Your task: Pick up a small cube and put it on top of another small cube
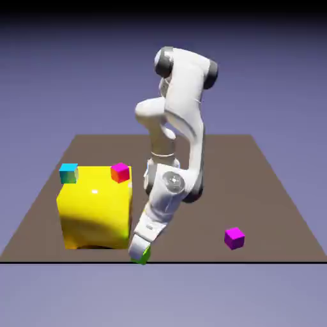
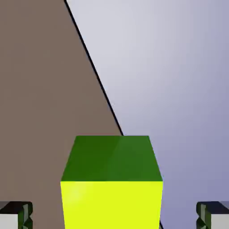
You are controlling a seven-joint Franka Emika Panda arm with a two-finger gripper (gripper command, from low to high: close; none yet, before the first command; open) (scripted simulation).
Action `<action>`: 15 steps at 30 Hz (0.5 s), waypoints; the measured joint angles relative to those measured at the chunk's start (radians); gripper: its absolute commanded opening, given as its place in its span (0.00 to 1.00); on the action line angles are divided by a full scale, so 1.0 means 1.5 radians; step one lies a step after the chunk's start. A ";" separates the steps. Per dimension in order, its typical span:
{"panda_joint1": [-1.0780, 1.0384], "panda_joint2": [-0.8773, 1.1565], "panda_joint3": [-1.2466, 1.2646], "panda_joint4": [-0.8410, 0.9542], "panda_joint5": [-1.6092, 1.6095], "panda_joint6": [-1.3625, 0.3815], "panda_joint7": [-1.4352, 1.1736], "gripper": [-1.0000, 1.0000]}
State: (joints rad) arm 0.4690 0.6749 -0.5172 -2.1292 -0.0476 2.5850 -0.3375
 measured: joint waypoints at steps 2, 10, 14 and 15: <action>0.000 0.000 0.000 0.000 0.000 0.000 0.000 0.00; 0.149 -0.148 0.008 -0.026 -0.093 -0.109 0.031 0.00; 0.246 -0.198 0.059 -0.045 -0.155 -0.124 0.049 0.00; 0.270 -0.211 0.071 -0.049 -0.171 -0.128 0.053 0.00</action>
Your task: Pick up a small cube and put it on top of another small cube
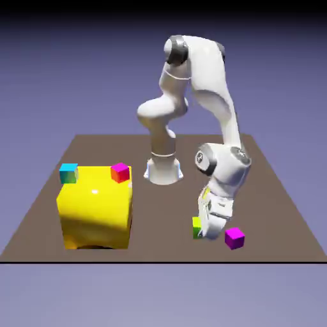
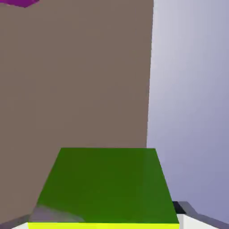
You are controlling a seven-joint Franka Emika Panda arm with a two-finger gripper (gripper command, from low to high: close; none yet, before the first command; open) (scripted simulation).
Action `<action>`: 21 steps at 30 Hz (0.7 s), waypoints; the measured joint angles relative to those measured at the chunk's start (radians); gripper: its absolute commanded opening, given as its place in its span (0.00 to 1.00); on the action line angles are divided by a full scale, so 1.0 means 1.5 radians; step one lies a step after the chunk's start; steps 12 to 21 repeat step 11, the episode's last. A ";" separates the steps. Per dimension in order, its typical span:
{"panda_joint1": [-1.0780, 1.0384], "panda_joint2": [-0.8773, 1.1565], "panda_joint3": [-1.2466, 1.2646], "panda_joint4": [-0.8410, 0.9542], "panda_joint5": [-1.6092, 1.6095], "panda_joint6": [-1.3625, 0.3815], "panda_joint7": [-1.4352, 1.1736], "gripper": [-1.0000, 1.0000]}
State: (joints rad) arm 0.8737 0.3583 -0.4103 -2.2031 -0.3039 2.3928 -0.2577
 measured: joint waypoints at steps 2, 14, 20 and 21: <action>0.048 -0.025 0.025 -0.009 -0.031 -0.008 0.009 0.00; 0.033 0.067 0.034 -0.016 -0.039 0.097 0.019 1.00; 0.033 0.067 0.034 -0.016 -0.039 0.097 0.019 1.00; 0.033 0.067 0.034 -0.016 -0.039 0.097 0.019 1.00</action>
